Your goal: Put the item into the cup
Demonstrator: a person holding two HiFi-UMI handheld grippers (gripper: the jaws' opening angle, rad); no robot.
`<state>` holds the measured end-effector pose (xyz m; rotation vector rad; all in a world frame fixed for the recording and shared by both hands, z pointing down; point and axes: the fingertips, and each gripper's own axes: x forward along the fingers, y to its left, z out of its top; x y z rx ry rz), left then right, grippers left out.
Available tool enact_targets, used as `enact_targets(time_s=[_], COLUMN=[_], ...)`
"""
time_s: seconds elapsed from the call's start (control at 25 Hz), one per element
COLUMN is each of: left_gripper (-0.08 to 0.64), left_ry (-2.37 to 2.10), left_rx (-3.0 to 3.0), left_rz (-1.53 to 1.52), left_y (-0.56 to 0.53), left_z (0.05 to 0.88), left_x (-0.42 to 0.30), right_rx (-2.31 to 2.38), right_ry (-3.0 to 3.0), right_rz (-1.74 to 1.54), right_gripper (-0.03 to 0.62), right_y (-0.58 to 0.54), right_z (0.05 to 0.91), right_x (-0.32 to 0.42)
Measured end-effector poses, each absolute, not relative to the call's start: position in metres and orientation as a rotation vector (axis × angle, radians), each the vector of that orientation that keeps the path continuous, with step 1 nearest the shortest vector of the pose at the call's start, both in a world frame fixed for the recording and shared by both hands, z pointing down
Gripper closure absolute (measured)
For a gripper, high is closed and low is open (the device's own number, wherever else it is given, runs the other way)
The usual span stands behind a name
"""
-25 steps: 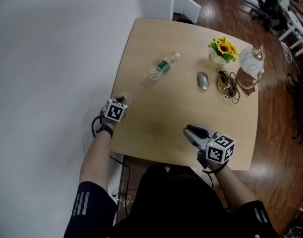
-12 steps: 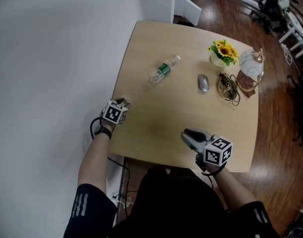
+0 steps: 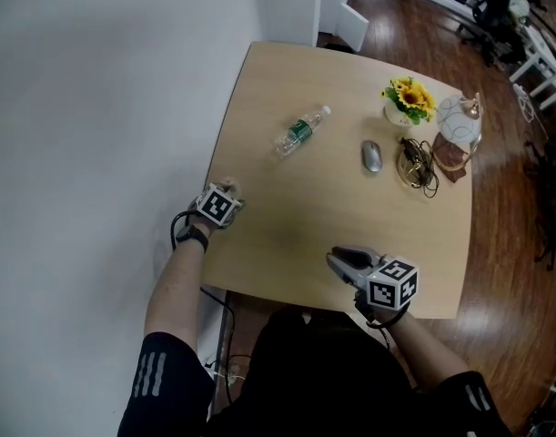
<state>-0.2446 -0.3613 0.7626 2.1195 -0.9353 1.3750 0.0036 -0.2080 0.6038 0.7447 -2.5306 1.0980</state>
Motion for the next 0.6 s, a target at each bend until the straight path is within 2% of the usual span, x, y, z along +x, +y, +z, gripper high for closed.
enact_targets(time_s=[0.4, 0.6], left_gripper=[0.311, 0.311], left_ry=[-0.935, -1.066], left_rx=[2.102, 2.146], left_rz=[1.426, 1.206], left_y=[-0.365, -0.356], left_z=[0.765, 0.727], left_x=[-0.246, -0.243], right_rx=[0.781, 0.804], right_ry=[-2.533, -2.557], right_rz=[1.105, 1.1], right_gripper=[0.497, 0.497], right_y=[-0.201, -0.204], right_z=[0.603, 0.597], right_x=[0.012, 0.014])
